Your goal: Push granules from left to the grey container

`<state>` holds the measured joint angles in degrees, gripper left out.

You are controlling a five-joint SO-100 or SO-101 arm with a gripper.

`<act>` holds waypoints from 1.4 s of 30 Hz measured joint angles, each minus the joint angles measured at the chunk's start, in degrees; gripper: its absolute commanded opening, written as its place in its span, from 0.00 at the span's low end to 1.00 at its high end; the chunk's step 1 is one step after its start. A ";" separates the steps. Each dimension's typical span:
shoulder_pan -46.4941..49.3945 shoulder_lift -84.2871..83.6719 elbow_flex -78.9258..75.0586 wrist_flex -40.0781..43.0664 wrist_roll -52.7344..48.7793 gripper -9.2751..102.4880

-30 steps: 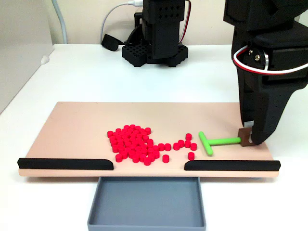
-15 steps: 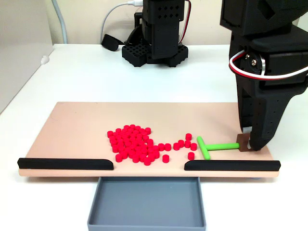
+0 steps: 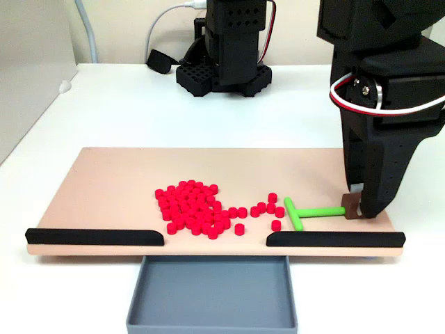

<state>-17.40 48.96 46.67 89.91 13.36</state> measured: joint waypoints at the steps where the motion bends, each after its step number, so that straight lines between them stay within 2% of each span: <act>1: 0.00 0.00 0.00 0.00 0.00 0.08; 42: 4.22 0.00 0.00 0.18 -7.12 0.08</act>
<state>-13.18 48.96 46.67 90.09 6.24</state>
